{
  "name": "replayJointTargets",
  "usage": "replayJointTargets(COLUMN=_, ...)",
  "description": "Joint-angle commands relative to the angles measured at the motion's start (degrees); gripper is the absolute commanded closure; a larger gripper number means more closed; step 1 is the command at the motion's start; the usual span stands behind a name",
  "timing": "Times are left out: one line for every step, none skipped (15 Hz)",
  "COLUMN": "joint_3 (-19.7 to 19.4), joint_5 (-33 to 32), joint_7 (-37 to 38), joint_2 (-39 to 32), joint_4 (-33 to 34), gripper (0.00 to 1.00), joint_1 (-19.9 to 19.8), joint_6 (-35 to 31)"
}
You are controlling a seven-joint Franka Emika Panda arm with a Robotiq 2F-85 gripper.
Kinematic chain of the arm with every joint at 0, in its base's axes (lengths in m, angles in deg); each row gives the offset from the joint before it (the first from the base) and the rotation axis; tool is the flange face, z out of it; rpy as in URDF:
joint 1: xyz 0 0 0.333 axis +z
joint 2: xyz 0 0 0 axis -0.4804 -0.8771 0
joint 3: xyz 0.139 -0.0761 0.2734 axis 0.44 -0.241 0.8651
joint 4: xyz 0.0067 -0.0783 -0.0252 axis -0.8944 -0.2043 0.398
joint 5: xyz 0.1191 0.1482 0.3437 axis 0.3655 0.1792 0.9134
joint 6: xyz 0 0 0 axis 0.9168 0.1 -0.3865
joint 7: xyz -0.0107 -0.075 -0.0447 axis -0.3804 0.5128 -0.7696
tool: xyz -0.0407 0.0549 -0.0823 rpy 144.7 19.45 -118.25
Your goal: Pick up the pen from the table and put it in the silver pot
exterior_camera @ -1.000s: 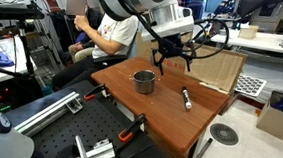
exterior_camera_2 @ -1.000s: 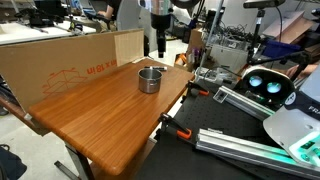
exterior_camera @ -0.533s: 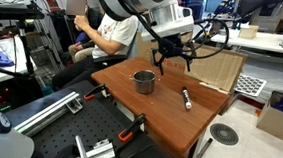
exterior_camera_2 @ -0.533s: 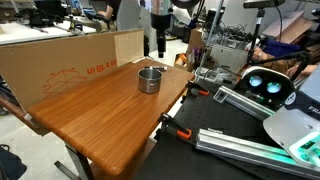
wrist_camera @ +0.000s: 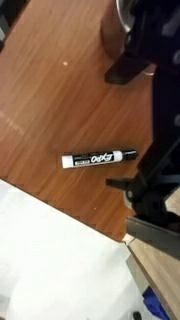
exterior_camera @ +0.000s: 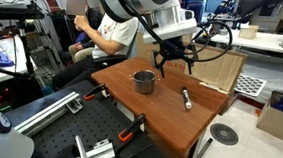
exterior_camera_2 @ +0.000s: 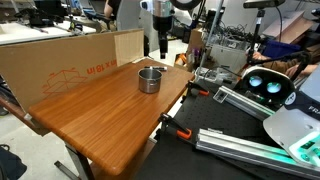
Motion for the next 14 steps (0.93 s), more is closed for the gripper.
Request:
replayJointTargets(joint_3=1.7, joint_5=2.9, joint_7=-6.7, joint_2=-2.0, joint_4=1.4, gripper=0.0, joint_1=-3.2, joint_6=-0.7)
replayJointTargets(joint_3=2.0, joint_5=3.7, joint_7=-8.8, joint_2=-2.6, joint_4=1.6, gripper=0.0, joint_1=-4.0, joint_6=-0.9)
replayJointTargets(joint_3=2.4, joint_5=4.9, joint_7=-11.2, joint_2=-3.1, joint_4=1.9, gripper=0.0, joint_1=-5.0, joint_6=-1.2)
replayJointTargets(joint_3=3.1, joint_5=6.5, joint_7=-14.2, joint_2=-3.9, joint_4=2.2, gripper=0.0, joint_1=-6.1, joint_6=-1.7)
replayJointTargets(joint_3=3.8, joint_5=8.1, joint_7=-17.0, joint_2=-4.5, joint_4=2.7, gripper=0.0, joint_1=-7.2, joint_6=-2.0)
replayJointTargets(joint_3=4.7, joint_5=9.9, joint_7=-20.1, joint_2=-5.4, joint_4=3.4, gripper=0.0, joint_1=-8.3, joint_6=-2.1)
replayJointTargets(joint_3=5.3, joint_5=10.8, joint_7=-22.5, joint_2=-6.0, joint_4=3.9, gripper=0.0, joint_1=-9.3, joint_6=-2.8)
replayJointTargets(joint_3=5.9, joint_5=11.6, joint_7=-24.6, joint_2=-6.9, joint_4=4.8, gripper=0.0, joint_1=-10.1, joint_6=-3.3)
replayJointTargets(joint_3=6.5, joint_5=12.3, joint_7=-26.4, joint_2=-7.7, joint_4=5.5, gripper=0.0, joint_1=-10.9, joint_6=-4.0)
replayJointTargets(joint_3=7.2, joint_5=13.0, joint_7=-28.6, joint_2=-8.5, joint_4=6.2, gripper=0.0, joint_1=-11.7, joint_6=-4.7)
replayJointTargets(joint_3=7.6, joint_5=13.4, joint_7=-30.0, joint_2=-9.5, joint_4=7.2, gripper=0.0, joint_1=-12.3, joint_6=-5.2)
replayJointTargets(joint_3=8.2, joint_5=13.8, joint_7=-31.4, joint_2=-10.4, joint_4=8.1, gripper=0.0, joint_1=-12.7, joint_6=-5.2)
replayJointTargets(joint_3=8.9, joint_5=14.3, joint_7=-32.8, joint_2=-11.4, joint_4=8.9, gripper=0.0, joint_1=-13.3, joint_6=-5.4)
replayJointTargets(joint_3=9.9, joint_5=15.2, joint_7=-34.5, joint_2=-12.4, joint_4=9.6, gripper=0.0, joint_1=-14.0, joint_6=-5.3)
